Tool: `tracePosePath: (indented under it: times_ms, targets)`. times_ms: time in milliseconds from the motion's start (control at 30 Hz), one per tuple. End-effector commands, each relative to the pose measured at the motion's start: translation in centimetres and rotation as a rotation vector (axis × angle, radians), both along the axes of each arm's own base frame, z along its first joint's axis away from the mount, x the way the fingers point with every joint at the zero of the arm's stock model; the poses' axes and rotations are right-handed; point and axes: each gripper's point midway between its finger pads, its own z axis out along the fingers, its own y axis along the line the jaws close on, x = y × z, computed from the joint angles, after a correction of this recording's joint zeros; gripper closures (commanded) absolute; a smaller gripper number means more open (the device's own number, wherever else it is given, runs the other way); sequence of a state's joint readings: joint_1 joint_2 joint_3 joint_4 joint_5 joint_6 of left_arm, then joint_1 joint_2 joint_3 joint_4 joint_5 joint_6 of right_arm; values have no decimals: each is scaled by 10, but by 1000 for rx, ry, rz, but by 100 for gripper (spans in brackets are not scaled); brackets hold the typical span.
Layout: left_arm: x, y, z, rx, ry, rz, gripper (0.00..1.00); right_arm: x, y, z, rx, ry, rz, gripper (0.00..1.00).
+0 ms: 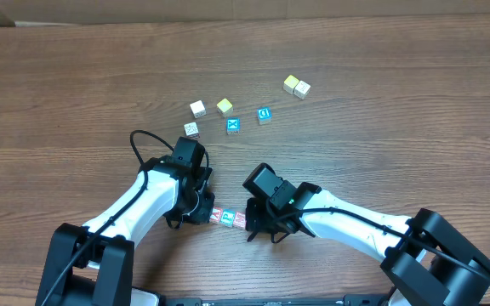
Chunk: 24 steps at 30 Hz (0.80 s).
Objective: Flip 3 blocks
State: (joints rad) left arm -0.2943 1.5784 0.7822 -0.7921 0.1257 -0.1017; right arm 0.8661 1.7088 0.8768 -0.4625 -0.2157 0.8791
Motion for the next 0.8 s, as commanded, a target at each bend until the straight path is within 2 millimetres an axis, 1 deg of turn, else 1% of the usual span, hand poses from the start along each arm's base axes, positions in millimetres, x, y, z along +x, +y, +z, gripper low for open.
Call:
tracePosePath:
  times_ms: [0,133,200,267,367,433,533,767]
  targets:
    - [-4,3,-4,13,11,15,96,21,-10,-1,-16,-49,-38,96]
    - [-2,2,-4,11,4,15,96,41,-14,3,10,-107,-10,96]
    - [-2,2,-4,11,3,15,96,46,-8,8,52,-141,49,96]
    - [-2,2,-4,11,3,15,96,48,-7,9,67,-145,52,96]
    - [-2,2,-4,10,3,16,96,47,-3,11,86,-140,64,96]
    - [-2,2,-4,11,4,18,96,43,4,14,117,-142,100,96]
    - [-2,2,-4,11,4,18,96,41,9,15,126,-146,114,96]
    - [-2,2,-4,11,5,18,96,37,12,15,129,-138,114,96]
